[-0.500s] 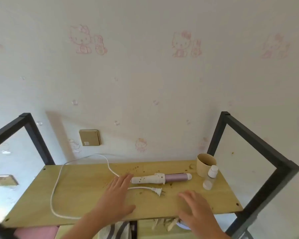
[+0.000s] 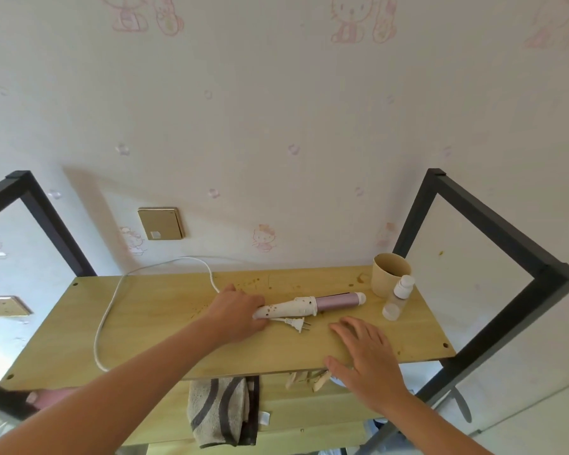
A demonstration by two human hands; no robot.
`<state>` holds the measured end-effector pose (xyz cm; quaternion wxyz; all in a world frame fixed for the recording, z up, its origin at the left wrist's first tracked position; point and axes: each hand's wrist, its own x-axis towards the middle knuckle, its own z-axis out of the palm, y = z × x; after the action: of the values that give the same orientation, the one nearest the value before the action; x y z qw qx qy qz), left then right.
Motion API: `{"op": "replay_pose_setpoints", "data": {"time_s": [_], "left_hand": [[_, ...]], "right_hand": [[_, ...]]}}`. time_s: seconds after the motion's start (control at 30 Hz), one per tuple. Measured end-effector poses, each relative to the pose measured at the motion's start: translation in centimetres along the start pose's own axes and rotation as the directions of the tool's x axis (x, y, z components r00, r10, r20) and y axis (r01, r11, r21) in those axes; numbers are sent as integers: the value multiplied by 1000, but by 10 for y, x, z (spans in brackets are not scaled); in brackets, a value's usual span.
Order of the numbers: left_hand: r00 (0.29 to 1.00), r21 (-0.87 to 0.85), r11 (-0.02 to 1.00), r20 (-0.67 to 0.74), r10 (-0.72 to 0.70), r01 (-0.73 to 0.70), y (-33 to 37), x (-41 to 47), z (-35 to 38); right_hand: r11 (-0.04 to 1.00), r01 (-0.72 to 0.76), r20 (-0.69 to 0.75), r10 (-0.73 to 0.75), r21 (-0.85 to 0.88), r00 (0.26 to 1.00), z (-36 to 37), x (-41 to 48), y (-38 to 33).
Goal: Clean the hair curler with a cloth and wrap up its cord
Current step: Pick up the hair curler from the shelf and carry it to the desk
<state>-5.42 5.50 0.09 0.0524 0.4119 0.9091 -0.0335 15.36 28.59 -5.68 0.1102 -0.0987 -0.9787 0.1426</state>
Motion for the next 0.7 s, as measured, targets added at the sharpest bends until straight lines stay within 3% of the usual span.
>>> {"op": "replay_pose_setpoints", "data": {"time_s": [0.27,0.43,0.5,0.57,0.7], "left_hand": [[999,20,999,-6,44,-44,10,-7,0],[999,-91,995,-11,-42,41,8,-36,0],[993,-175,979,-20,-113,108,7,-60,3],[979,-273,943,-23,-204,190,6,-95,8],[932,-459,837,-51,-360,298,8,-187,20]], "right_hand": [[998,-40,10,39,39,999,0,0,-1],[978,-102,61,92,182,994,-9,1,-5],[917,-183,94,160,355,983,-17,-3,-11],[791,-251,157,196,558,968,-24,-14,-24],[648,-290,252,154,704,956,-27,-61,-60]]}}
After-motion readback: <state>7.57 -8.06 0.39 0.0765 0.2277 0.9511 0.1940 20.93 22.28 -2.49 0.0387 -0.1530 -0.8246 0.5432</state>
